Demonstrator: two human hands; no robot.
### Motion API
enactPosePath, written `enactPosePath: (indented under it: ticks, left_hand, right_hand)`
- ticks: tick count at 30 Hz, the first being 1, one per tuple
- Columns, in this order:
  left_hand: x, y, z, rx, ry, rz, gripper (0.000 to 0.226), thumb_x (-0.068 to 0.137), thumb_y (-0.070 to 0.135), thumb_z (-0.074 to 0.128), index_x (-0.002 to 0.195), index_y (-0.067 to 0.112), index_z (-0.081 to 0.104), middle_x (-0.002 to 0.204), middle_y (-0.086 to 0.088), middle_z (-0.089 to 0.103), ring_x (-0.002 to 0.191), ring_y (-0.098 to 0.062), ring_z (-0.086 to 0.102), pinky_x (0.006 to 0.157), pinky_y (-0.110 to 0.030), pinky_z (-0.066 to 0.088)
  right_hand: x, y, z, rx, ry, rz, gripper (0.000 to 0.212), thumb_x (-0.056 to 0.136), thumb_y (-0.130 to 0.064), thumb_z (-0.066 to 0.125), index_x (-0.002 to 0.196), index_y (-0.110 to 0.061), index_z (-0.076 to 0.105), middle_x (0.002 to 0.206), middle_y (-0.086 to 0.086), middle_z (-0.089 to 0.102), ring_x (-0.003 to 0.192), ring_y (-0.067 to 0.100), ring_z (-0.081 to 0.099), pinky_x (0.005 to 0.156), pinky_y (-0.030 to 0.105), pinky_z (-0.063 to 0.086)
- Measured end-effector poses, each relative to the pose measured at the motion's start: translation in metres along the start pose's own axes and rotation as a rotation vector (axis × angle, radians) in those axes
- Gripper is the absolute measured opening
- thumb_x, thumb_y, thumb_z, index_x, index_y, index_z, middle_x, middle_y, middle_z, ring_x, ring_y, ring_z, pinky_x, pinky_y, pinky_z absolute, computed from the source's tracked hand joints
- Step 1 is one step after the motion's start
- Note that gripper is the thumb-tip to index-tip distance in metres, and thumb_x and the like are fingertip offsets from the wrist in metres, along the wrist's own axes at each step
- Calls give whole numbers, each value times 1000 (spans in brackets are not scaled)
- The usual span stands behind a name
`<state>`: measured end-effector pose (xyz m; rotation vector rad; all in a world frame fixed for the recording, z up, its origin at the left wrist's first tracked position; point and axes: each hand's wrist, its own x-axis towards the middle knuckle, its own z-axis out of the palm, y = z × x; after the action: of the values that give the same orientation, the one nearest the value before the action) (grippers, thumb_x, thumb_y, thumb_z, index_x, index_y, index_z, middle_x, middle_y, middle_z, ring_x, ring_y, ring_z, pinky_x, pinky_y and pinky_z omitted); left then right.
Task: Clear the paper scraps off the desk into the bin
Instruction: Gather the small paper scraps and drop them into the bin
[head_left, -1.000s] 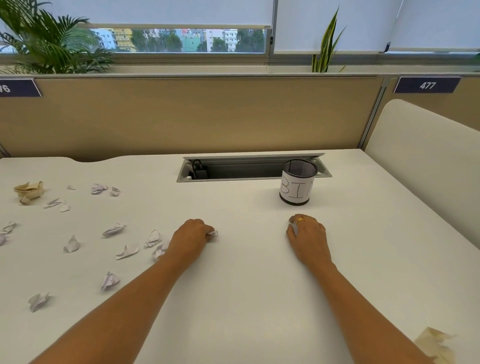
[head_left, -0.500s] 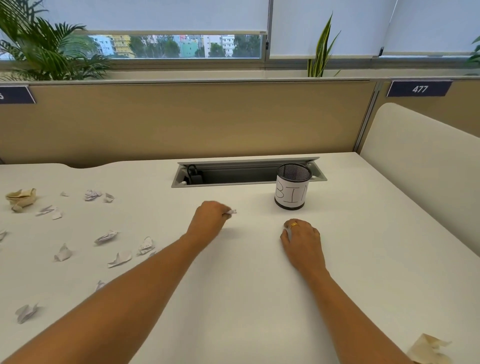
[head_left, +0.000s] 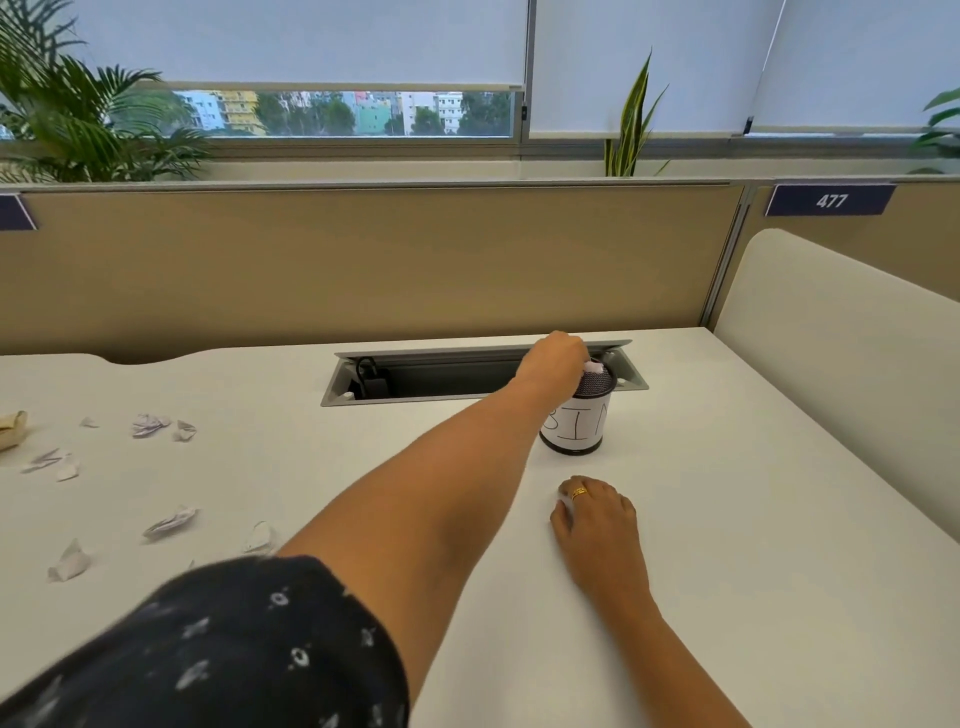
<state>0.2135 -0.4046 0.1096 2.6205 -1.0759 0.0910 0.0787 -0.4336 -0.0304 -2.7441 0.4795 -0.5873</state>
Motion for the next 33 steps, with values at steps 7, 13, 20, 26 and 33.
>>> enactPosePath:
  ticks: [7,13,20,26,33]
  left_hand:
    - [1,-9,9,-27,115,-9,35,87,-5,51,121,1,52,122,-19,52,110,-36,53,93,-45,48]
    - [-42,-24,20,-221,219,-121,35,90,8,52,125,12,53,131,-9,51,113,-28,54,91,-39,47]
    - [-145,-59,53,-136,78,-367,36,94,32,47,128,22,47,147,-1,37,129,-20,44,113,-40,24]
    - [-245,-97,52,-57,145,-480,38,92,37,46,129,30,41,154,6,18,137,-11,28,115,-41,12]
    - [-333,-128,41,28,379,-608,57,85,53,39,128,17,48,145,-4,39,134,-20,39,109,-49,27]
  right_hand:
    - [2,0,-1,-12,-4,-6,25,90,-20,46,110,-16,61,115,-4,62,110,16,55,97,29,37]
    - [1,-1,-2,-27,-12,3,26,91,-19,45,111,-15,60,116,-2,62,111,18,55,97,31,37]
    - [-8,-10,-6,-75,-74,26,34,93,-16,42,123,-9,56,129,6,58,122,22,50,103,34,37]
    - [-35,-45,-2,-23,-40,-32,25,83,-5,59,106,3,66,111,21,67,104,37,61,88,43,49]
    - [-64,-100,14,74,-164,-261,42,100,-35,34,130,-10,49,133,3,51,129,20,39,111,24,29]
